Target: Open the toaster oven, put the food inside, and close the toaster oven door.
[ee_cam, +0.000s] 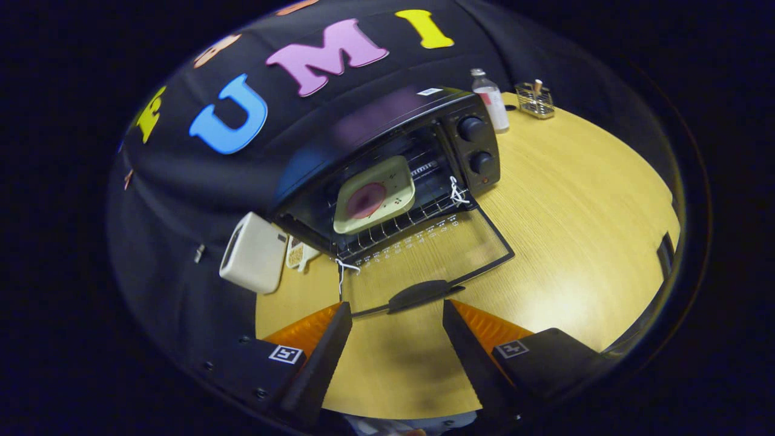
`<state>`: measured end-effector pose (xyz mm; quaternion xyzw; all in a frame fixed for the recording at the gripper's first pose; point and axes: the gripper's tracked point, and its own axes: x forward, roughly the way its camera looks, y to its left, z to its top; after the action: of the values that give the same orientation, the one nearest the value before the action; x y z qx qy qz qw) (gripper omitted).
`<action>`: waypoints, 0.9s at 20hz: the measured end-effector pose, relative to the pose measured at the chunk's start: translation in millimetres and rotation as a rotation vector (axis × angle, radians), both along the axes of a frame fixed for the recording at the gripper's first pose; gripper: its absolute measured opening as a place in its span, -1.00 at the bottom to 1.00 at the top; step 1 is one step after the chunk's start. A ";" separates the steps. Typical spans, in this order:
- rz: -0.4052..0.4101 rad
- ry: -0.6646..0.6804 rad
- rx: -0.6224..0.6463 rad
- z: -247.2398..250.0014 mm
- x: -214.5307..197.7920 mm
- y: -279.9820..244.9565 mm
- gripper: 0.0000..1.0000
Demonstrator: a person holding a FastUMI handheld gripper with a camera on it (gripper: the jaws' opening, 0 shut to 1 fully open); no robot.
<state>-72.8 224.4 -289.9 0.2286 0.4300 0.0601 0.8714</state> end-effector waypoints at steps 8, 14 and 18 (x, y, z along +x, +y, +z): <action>0.175 0.048 -0.248 -60.2 -12.9 9.5 0.98; 0.176 0.098 -0.305 -97.6 -3.8 11.5 0.99; 0.150 0.130 -0.311 -109.3 6.2 13.0 0.99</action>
<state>-66.7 237.4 -399.2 0.0617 0.5052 0.0429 0.8597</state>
